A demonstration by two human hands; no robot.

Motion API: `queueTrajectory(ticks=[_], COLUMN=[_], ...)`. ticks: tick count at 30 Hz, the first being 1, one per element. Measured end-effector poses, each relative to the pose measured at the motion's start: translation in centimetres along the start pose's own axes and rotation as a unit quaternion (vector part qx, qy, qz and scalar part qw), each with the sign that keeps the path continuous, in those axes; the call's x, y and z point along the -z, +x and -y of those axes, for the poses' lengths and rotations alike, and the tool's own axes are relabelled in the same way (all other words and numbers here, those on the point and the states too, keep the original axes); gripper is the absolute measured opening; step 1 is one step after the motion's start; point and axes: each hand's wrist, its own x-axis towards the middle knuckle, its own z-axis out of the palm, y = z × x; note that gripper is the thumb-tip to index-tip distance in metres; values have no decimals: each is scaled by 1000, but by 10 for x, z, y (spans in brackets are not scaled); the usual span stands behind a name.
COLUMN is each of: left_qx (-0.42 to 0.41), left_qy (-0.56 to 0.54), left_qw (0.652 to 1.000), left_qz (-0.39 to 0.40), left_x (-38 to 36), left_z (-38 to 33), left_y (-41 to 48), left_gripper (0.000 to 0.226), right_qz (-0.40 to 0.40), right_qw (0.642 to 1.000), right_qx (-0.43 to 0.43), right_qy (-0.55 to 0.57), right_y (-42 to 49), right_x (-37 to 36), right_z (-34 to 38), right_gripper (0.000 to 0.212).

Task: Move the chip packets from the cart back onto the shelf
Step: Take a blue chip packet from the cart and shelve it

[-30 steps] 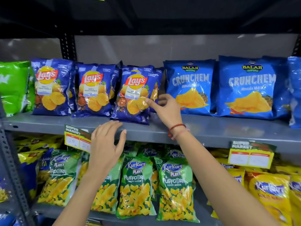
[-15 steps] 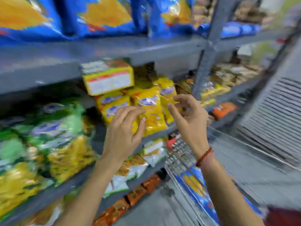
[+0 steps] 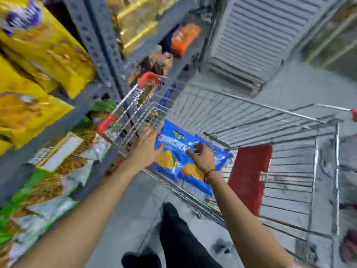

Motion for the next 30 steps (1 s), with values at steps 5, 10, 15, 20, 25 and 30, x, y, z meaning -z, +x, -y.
queueTrajectory(ticks=[5,10,15,20,25,30], left_qx=[103,154,218,201,242,261], left_qy=[18,61,27,-88,-189,-220], left_qw=[981,959,944,939,903,889], left_qz=[164,228,247,265,299,305], left_x=[-57,-89,-119,-140,-126,-99], left_z=[19,58,103,119,116,94], left_y=[65,122,165,166,163,149], left_gripper=[57,103,130,63,69,85], right_qz=[111,134,100,92,44,63], right_qw=[977,936,923,911,908,910], right_qx=[-169,-263,-245,-221,-196,-167], right_qy=[73,191,278,335,368,375], right_y=[34,76,99,112,115,105], right_x=[-34,-78,-99,-114,-102,-66], right_z=[-50,-87,-92,-87,-71,-55], right_gripper=[66,113,83,63,38,41])
